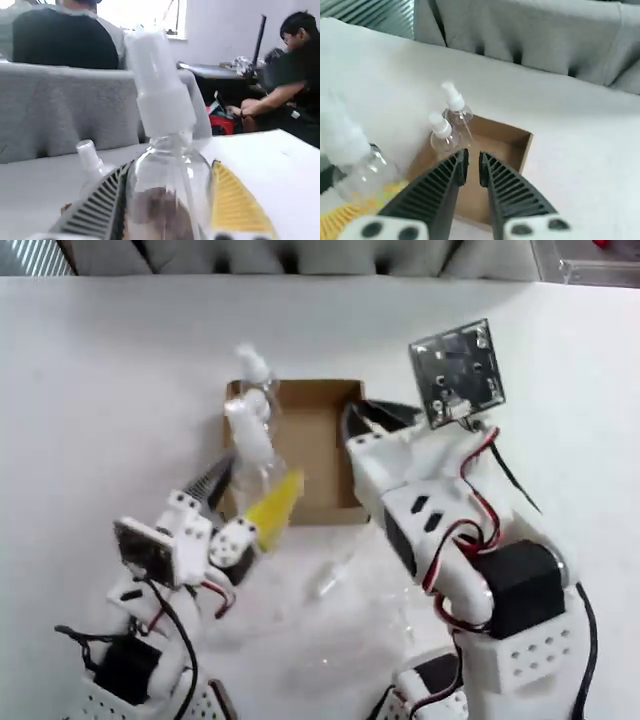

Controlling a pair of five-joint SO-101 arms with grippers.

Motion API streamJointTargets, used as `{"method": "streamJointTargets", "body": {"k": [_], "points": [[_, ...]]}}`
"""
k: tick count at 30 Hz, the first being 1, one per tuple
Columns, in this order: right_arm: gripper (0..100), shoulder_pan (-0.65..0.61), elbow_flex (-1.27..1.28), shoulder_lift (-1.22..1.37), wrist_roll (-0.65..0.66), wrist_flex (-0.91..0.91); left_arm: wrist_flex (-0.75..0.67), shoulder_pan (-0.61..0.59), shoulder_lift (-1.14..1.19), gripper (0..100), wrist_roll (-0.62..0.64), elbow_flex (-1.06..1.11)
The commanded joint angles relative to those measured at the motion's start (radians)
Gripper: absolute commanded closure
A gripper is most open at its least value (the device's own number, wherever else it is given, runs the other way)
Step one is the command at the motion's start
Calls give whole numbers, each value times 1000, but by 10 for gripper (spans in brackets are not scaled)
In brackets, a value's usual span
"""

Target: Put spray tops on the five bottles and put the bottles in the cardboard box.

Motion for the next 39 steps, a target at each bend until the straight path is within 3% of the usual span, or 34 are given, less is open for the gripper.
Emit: {"method": "streamJointTargets", "body": {"k": [1, 5, 9, 16, 19, 23, 26, 39], "points": [[983, 70, -34, -16, 0, 42, -98, -91, -7, 979, 8, 3], [983, 108, 34, -25, 9, 84, -98, -108, -5, 979, 5, 6], [983, 108, 199, -25, 107, 76, -100, -108, 12, 979, 3, -32], [983, 94, 423, -133, 124, -79, -104, -163, 367, 979, 12, -258], [983, 27, 506, -259, 126, -136, -97, -185, 530, 979, 38, -368], [983, -125, 620, -430, 124, -243, -44, -191, 682, 979, 206, -491], [983, -225, 715, -535, 124, -352, 20, -186, 754, 979, 258, -582], [983, -535, 1011, -719, 124, -704, 210, -162, 774, 979, 259, -736]]}}
